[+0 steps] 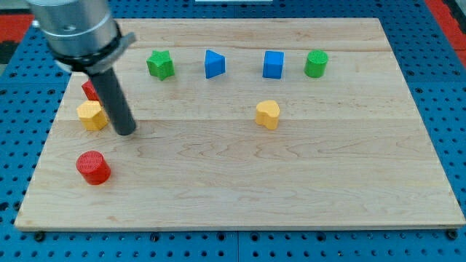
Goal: Push the red circle towards the yellow hexagon
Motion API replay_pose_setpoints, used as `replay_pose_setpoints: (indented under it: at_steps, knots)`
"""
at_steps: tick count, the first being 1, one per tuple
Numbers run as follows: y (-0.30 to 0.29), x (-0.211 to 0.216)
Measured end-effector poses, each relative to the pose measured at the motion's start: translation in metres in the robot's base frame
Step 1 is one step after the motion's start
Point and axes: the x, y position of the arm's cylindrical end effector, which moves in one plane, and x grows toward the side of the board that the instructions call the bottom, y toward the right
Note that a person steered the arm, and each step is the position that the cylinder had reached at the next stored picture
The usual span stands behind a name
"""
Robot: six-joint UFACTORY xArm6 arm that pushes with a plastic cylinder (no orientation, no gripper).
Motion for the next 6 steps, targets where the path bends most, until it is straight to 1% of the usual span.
replay_pose_setpoints:
  at_steps: [1,2,3,4,5,6]
  knots:
    - [0.021,0.0]
    - [0.023,0.002]
    - [0.056,0.011]
    - [0.044,0.048]
    - [-0.003,0.091]
    - [-0.044,0.096]
